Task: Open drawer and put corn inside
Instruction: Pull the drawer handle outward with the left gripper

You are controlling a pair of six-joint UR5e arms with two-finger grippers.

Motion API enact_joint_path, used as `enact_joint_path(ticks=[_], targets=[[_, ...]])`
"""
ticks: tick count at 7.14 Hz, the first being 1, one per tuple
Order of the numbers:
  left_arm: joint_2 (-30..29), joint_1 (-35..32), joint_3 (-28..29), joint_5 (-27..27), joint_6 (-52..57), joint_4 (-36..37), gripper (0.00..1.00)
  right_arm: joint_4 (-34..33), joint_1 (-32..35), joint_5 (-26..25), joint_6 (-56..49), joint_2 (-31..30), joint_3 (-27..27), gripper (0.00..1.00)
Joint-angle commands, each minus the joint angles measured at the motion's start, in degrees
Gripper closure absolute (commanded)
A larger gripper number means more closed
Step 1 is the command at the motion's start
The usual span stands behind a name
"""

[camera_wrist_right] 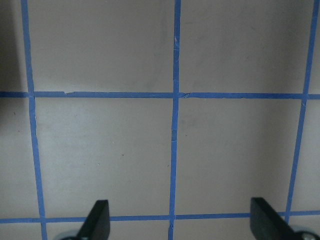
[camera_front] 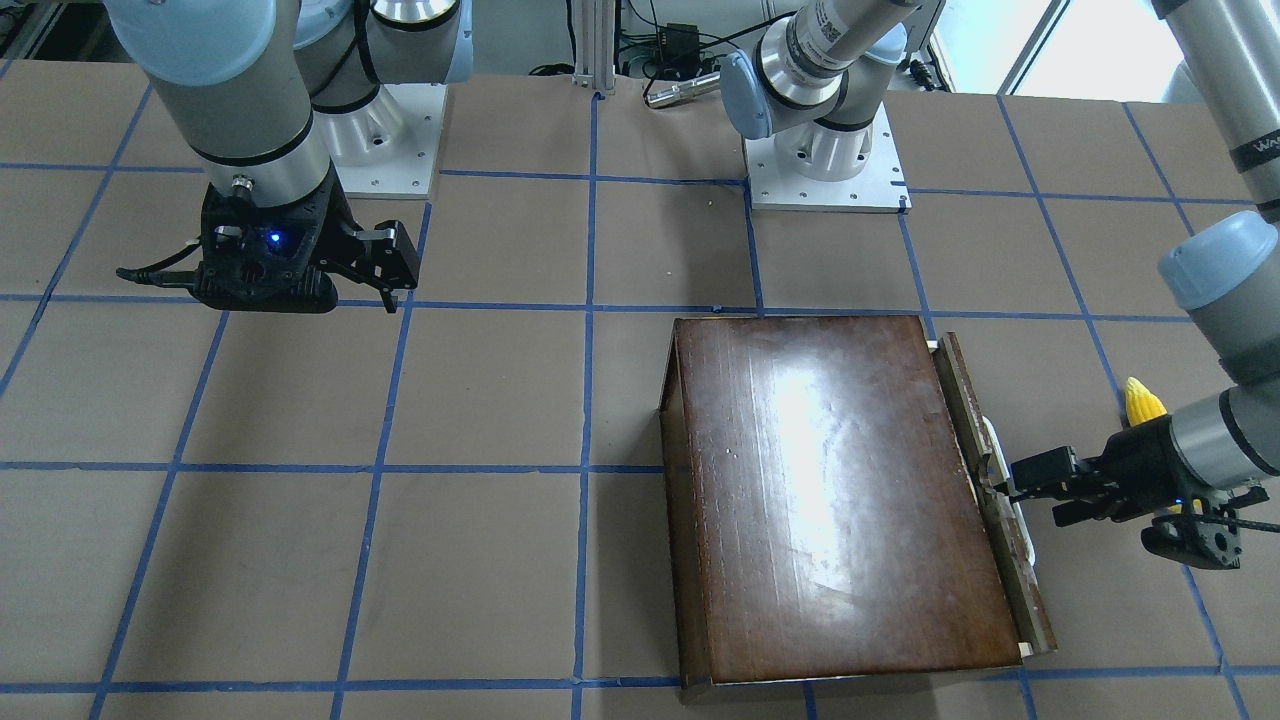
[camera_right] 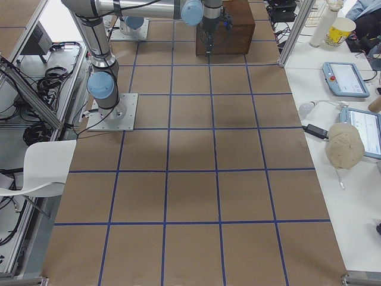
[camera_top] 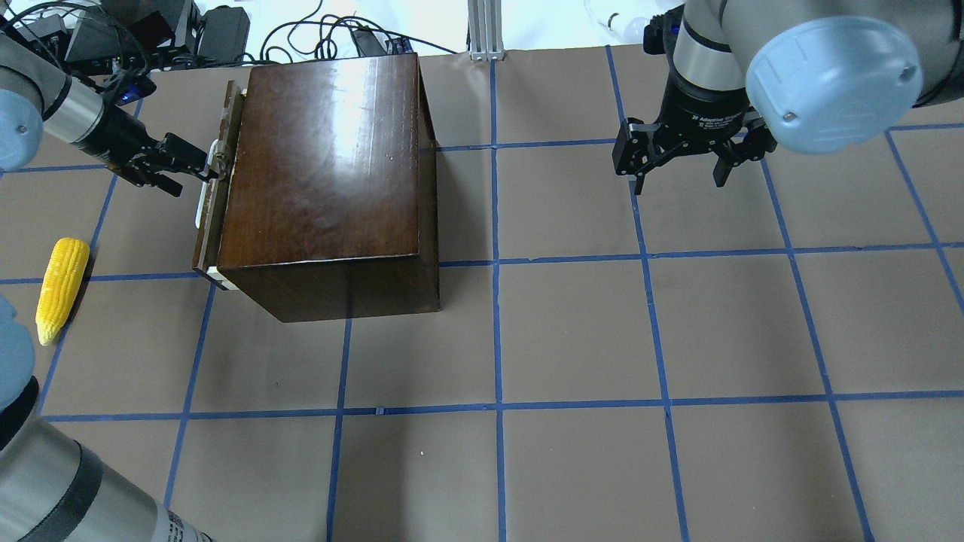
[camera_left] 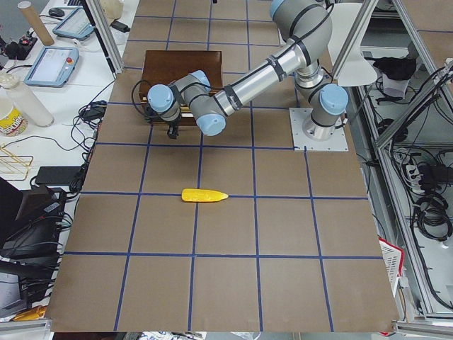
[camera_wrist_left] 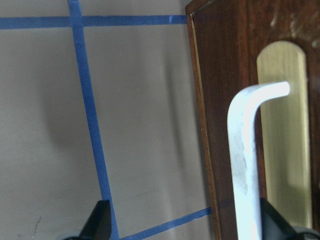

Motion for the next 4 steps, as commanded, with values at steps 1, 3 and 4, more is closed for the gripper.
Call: enact_joint_path(ticks=[1,3,4], targets=[[0.0,1.0,0.3,0.3,1.4,-0.2,0.00,0.0,0.0,0.0,0.0,0.0,0.0,0.00],[0.0,1.8,0.5,0.4,2.2,-0.2,0.00,0.0,0.0,0.0,0.0,-0.1,0.0,0.00],[0.0,1.8,0.6,0.8,2.7,-0.2,0.00,-0.1,0.0,0.0,0.0,0.0,0.0,0.00]])
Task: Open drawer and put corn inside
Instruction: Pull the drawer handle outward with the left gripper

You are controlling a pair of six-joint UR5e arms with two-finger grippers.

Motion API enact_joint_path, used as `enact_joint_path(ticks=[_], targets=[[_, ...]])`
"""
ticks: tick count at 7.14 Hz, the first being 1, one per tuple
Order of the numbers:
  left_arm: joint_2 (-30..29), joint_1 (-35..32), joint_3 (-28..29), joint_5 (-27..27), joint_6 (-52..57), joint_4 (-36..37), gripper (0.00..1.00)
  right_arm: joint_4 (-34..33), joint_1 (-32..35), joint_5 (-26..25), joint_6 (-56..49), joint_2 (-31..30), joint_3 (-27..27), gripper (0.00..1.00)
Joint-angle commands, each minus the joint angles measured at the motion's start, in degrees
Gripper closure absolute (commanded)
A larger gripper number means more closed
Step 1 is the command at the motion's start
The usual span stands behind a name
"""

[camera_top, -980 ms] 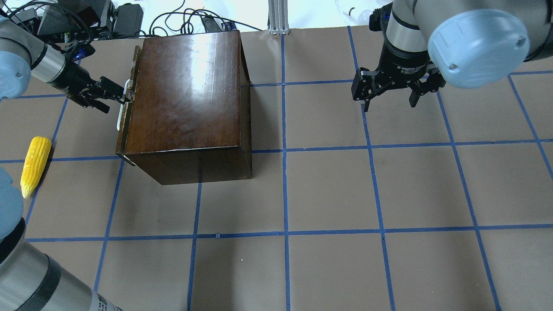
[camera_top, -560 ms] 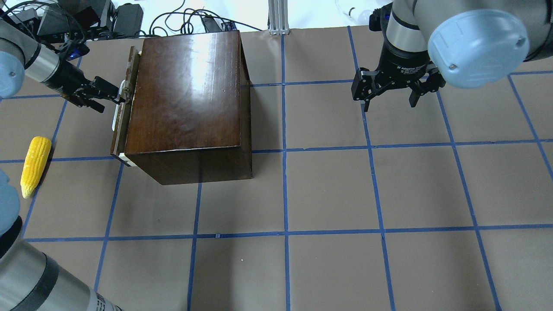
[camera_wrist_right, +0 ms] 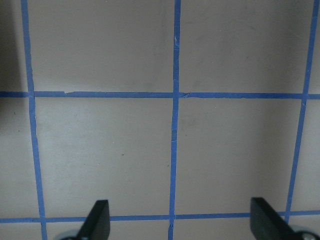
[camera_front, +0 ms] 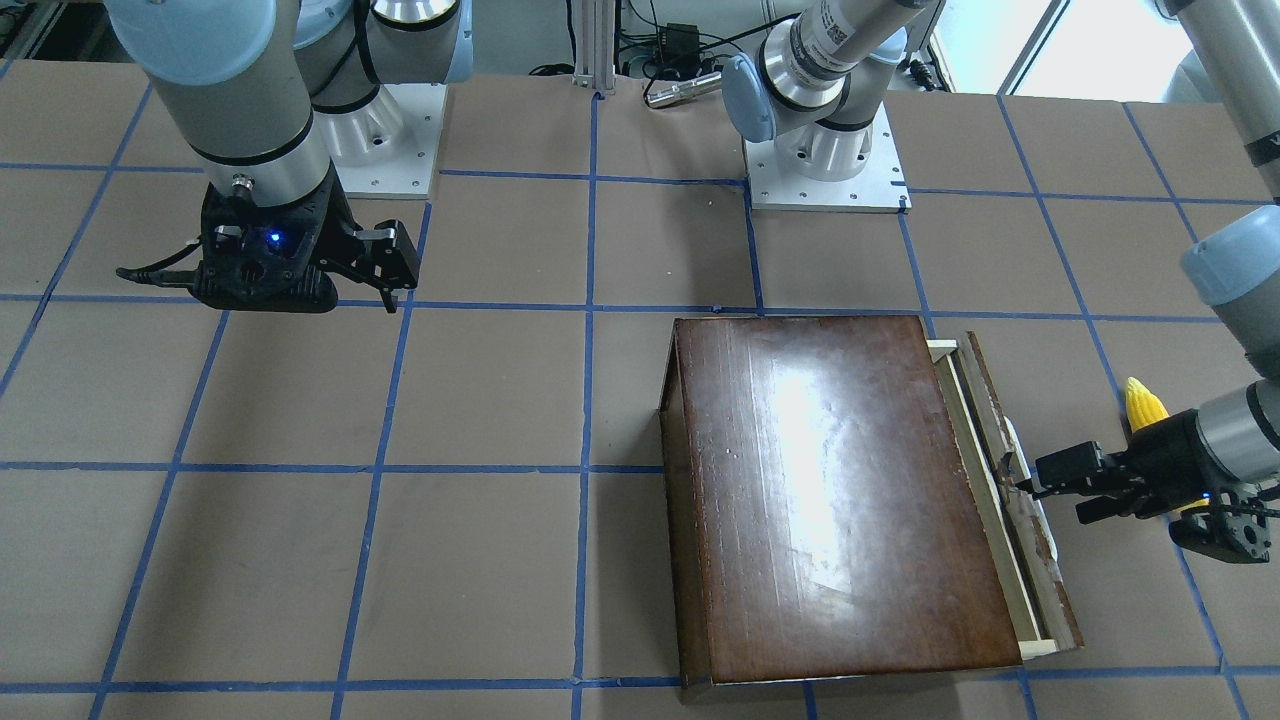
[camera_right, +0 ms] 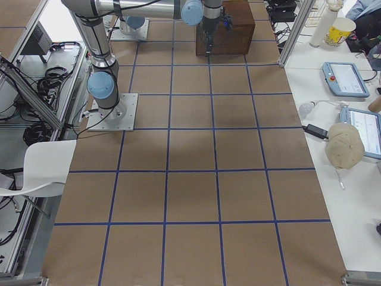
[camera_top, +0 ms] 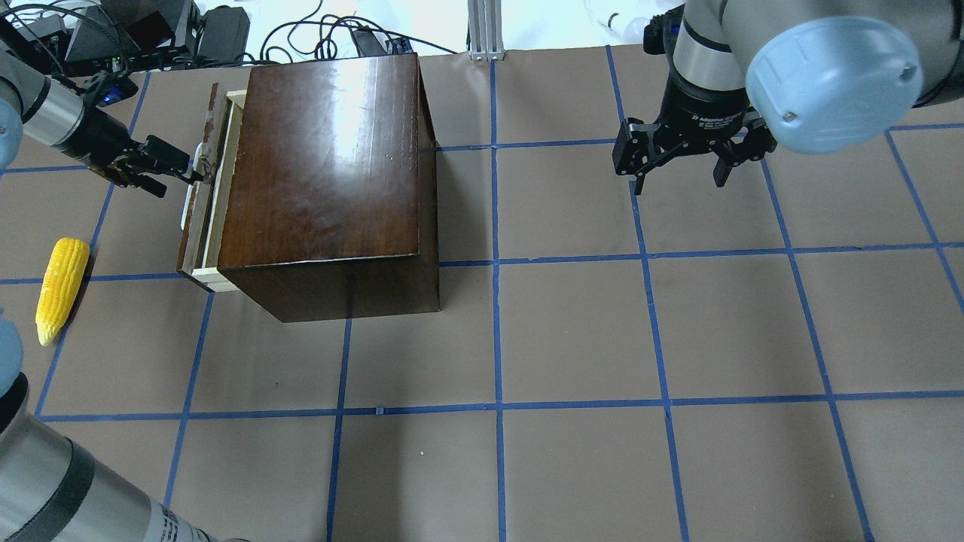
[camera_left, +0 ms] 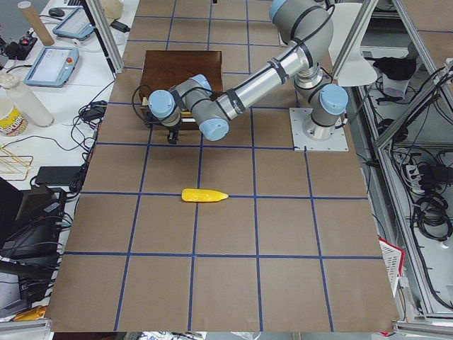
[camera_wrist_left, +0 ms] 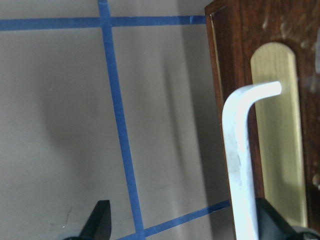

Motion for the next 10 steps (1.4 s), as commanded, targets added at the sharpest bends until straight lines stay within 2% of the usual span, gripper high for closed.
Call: enact_joint_path(ticks=[1,3,10], targets=[[0.0,0.1,0.3,0.4,2.2,0.1,0.00,0.0,0.0,0.0,0.0,0.0,0.0,0.00],[-1.1,0.2,2.2,1.7,3.1,-0.1,0.00,0.0,0.0,0.0,0.0,0.0,0.0,0.00],[-2.0,1.4,3.4,3.4,7.2,-0.2,0.00,0.0,0.0,0.0,0.0,0.0,0.0,0.00]])
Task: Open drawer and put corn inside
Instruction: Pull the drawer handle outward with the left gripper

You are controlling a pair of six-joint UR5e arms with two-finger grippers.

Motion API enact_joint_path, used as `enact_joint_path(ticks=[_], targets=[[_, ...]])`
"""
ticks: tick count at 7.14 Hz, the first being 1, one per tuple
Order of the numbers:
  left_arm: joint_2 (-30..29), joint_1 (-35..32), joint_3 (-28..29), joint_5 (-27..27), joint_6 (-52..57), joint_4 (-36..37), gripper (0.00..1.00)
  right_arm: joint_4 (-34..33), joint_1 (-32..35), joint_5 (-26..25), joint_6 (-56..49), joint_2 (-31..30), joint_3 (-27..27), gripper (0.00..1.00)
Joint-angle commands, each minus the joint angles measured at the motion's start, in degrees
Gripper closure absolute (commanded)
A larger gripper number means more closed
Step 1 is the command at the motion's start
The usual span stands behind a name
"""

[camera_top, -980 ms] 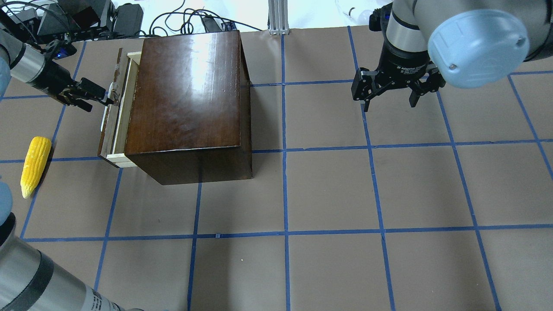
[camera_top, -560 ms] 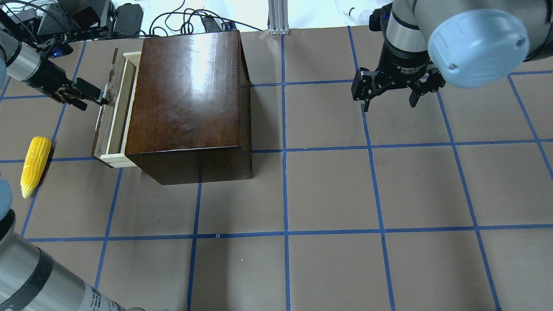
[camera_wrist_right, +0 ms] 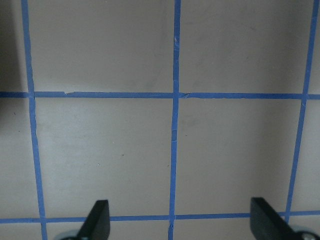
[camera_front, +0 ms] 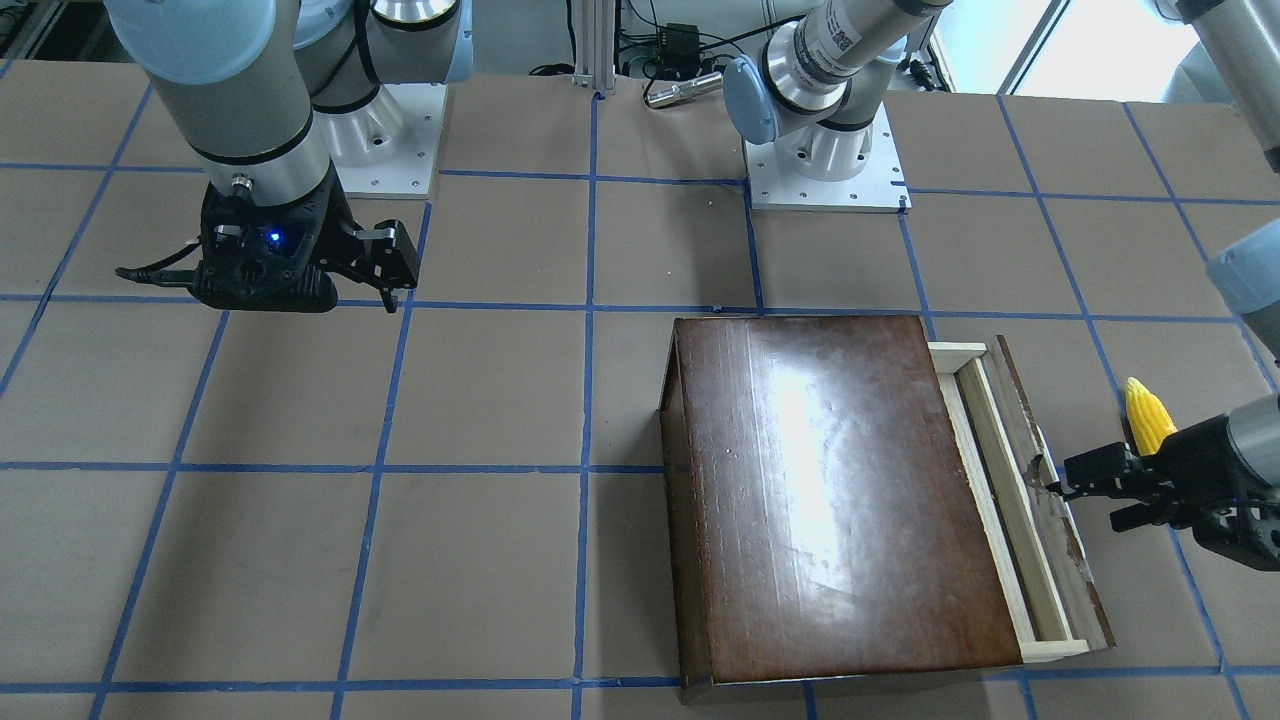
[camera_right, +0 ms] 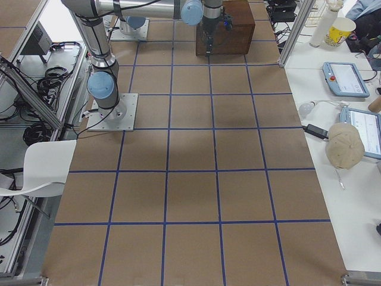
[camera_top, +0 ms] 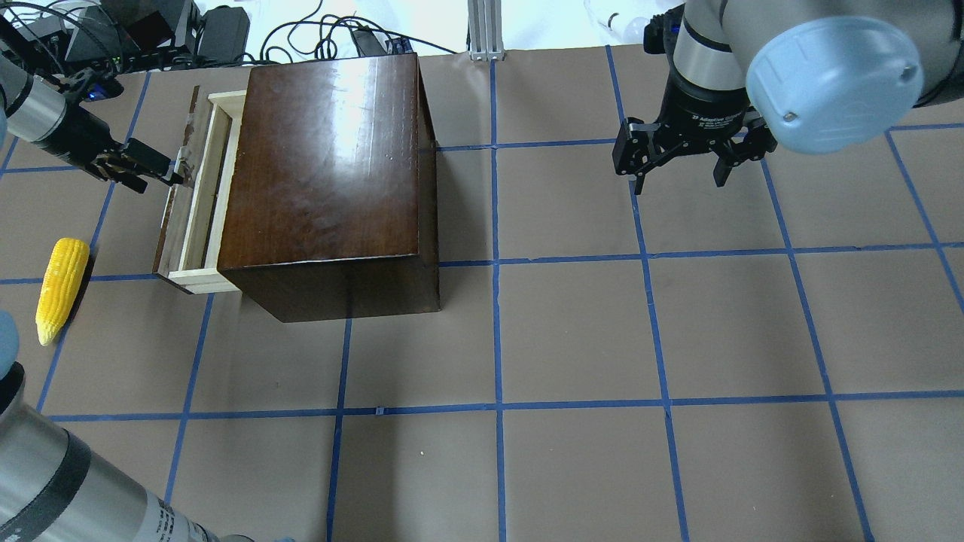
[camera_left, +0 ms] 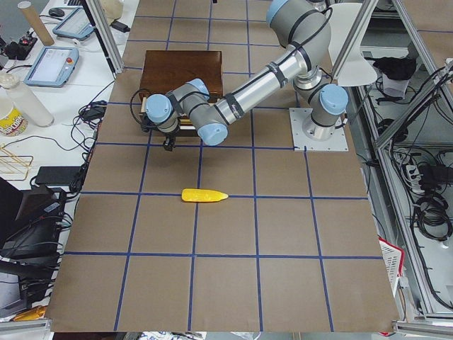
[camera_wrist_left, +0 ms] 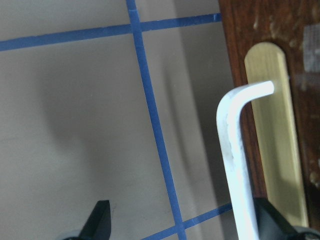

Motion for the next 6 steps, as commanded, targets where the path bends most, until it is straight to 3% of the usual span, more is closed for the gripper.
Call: enact_joint_path(ticks=[1,6], targets=[[-0.6,1.0,1.0,0.4,0.6,-0.2,0.00,-0.1,0.0,0.0,0.0,0.0,0.0,0.00],[-1.2,2.7,1.9,0.9,3.4,-0.7,0.00,-0.1,0.0,0.0,0.0,0.0,0.0,0.00]])
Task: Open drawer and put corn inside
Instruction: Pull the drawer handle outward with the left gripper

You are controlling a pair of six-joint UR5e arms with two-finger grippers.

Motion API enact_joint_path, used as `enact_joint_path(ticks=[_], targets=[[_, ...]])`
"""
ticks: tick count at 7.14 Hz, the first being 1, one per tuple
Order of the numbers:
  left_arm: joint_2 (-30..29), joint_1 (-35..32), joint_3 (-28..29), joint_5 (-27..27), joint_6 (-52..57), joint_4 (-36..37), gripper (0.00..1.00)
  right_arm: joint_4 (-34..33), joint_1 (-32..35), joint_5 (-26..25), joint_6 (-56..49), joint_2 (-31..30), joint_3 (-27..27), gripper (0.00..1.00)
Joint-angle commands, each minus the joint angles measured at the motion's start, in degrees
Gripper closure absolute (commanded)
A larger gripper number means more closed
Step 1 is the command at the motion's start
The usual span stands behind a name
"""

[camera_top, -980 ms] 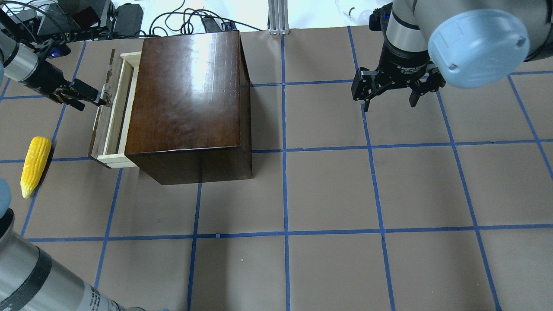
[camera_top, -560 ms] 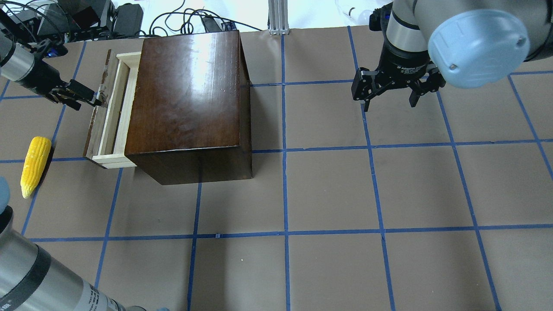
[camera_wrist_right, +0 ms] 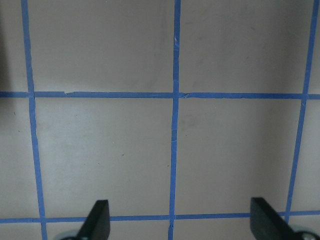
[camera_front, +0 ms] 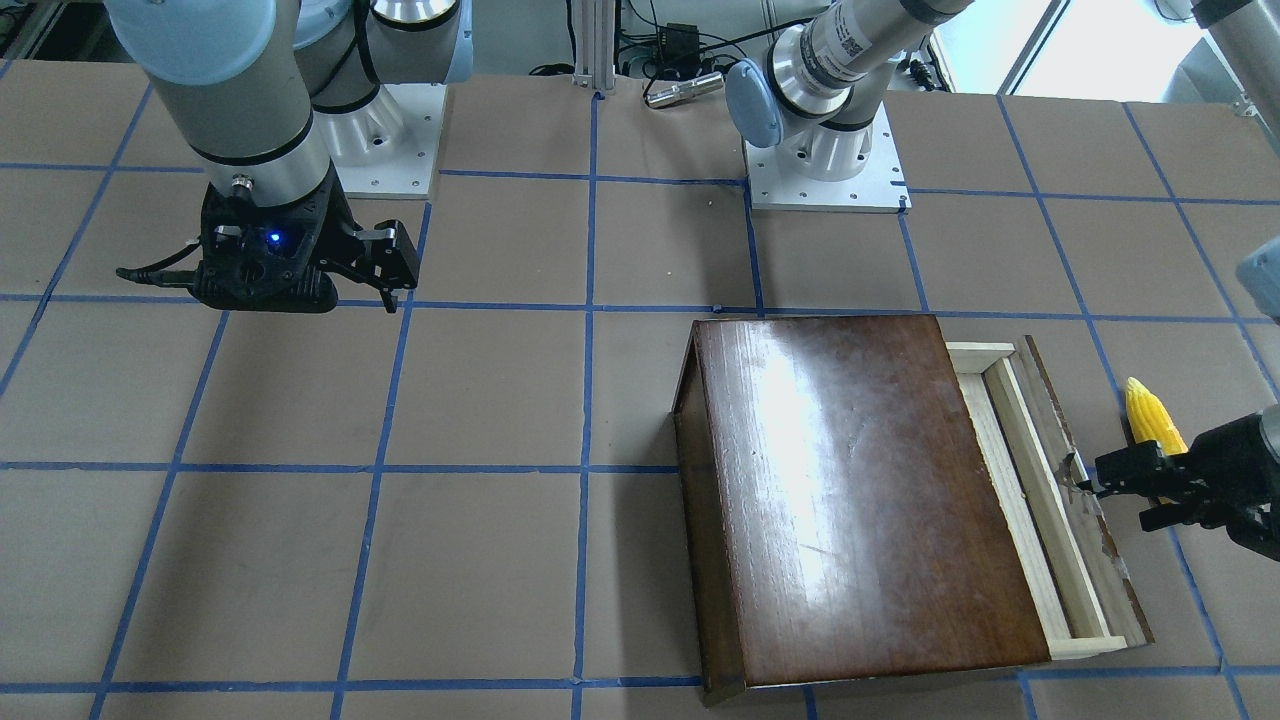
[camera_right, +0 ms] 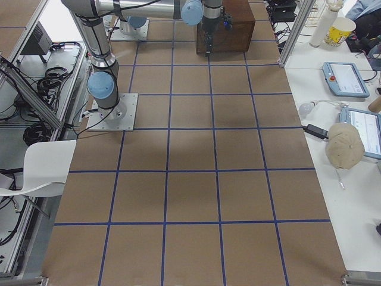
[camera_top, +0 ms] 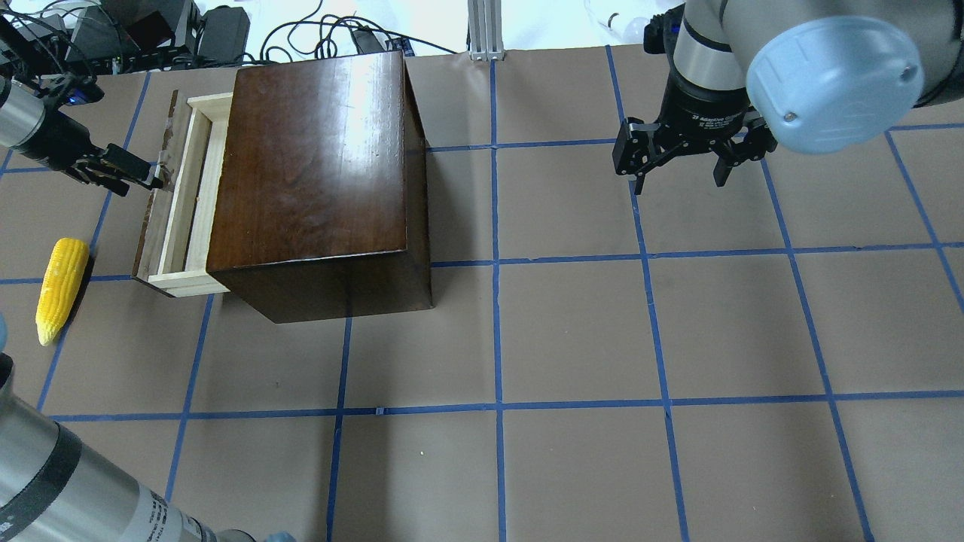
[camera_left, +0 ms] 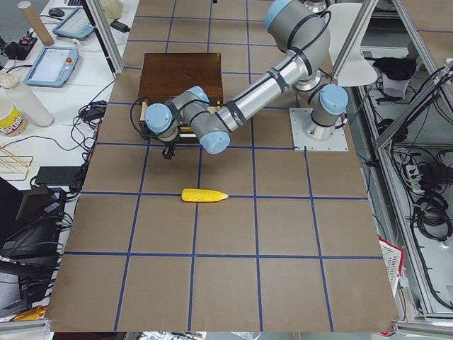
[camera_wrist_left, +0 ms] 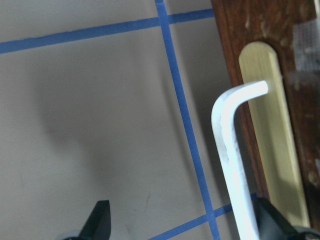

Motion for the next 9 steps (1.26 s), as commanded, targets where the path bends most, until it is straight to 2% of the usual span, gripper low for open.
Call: enact_joint_path(ticks=[1,4,5,9], targets=[[-0.2,0.0,1.2,1.6,0.1,-0.6,0.00,-0.1,0.0,0.0,0.0,-0.1,0.0,0.00],[-0.3,0.8,1.5,2.1,1.9,-0.6,0.00,0.0,0.0,0.0,0.0,-0.1,0.0,0.00],[-0.3,0.9,1.5,4.4,3.2,-0.5,0.00,0.0,0.0,0.0,0.0,-0.1,0.0,0.00],[0.3,1.0,2.9,4.8,4.0,-1.0,0.00,-0.1,0.0,0.0,0.0,0.0,0.0,0.00]])
